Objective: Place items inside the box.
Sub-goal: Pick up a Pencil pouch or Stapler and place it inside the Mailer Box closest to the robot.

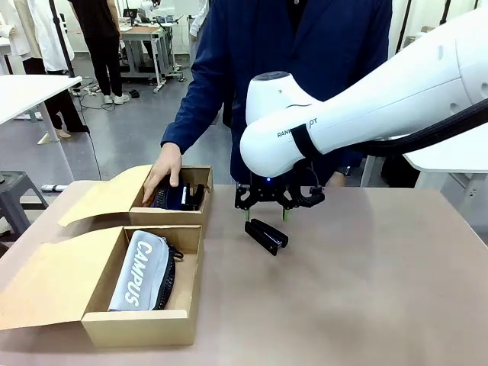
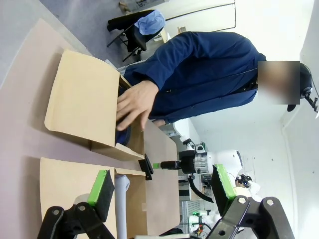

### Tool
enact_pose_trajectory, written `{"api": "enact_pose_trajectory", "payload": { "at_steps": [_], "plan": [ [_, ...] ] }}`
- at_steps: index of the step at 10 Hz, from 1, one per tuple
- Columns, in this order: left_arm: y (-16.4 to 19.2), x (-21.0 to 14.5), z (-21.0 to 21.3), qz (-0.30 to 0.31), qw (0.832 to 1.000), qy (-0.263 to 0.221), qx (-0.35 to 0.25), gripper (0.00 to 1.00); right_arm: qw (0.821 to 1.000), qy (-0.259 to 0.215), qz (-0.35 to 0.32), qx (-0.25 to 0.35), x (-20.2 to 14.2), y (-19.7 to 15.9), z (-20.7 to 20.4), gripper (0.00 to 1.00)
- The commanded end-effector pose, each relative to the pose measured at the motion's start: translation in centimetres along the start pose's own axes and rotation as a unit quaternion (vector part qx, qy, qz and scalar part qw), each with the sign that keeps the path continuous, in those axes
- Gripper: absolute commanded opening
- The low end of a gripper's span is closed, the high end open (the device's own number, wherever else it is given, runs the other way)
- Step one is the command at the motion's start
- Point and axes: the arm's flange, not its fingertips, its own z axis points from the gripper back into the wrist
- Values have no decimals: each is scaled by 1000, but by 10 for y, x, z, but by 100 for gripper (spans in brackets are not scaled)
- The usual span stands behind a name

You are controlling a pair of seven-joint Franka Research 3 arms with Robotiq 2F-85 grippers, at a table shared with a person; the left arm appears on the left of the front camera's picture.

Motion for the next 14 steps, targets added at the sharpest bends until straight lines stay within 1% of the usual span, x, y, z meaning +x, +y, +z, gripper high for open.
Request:
{"api": "enact_pose_trajectory", "payload": {
  "at_steps": [1, 2, 3, 4, 6, 8, 9, 12, 13, 14],
  "plan": [
    [0, -1, 0, -9, 1000, -7, -13, 100, 978, 26, 208, 7, -3, -21, -1, 100],
    [0, -1, 0, -9, 1000, -7, -13, 100, 967, 37, 251, 30, -4, -20, -6, 100],
    [0, -1, 0, -9, 1000, -7, -13, 100, 964, 38, 260, 33, -4, -18, -12, 100],
    [0, -1, 0, -9, 1000, -7, -13, 100, 966, 44, 253, 23, -2, -19, -20, 100],
    [0, -1, 0, -9, 1000, -7, -13, 100, 965, 38, 259, 25, 2, -17, -33, 100],
    [0, -1, 0, -9, 1000, -7, -13, 100, 972, 19, 234, 23, 10, -9, -57, 100],
    [0, -1, 0, -9, 1000, -7, -13, 100, 973, 26, 227, 16, 12, -6, -64, 100],
    [0, -1, 0, -9, 1000, -7, -13, 100, 975, 35, 220, 10, 11, -8, -62, 100],
    [0, -1, 0, -9, 1000, -7, -13, 100, 975, 38, 219, 8, 9, -10, -60, 40],
    [0, -1, 0, -9, 1000, -7, -13, 100, 974, 44, 223, 9, 8, -10, -59, 40]
  ]
}}
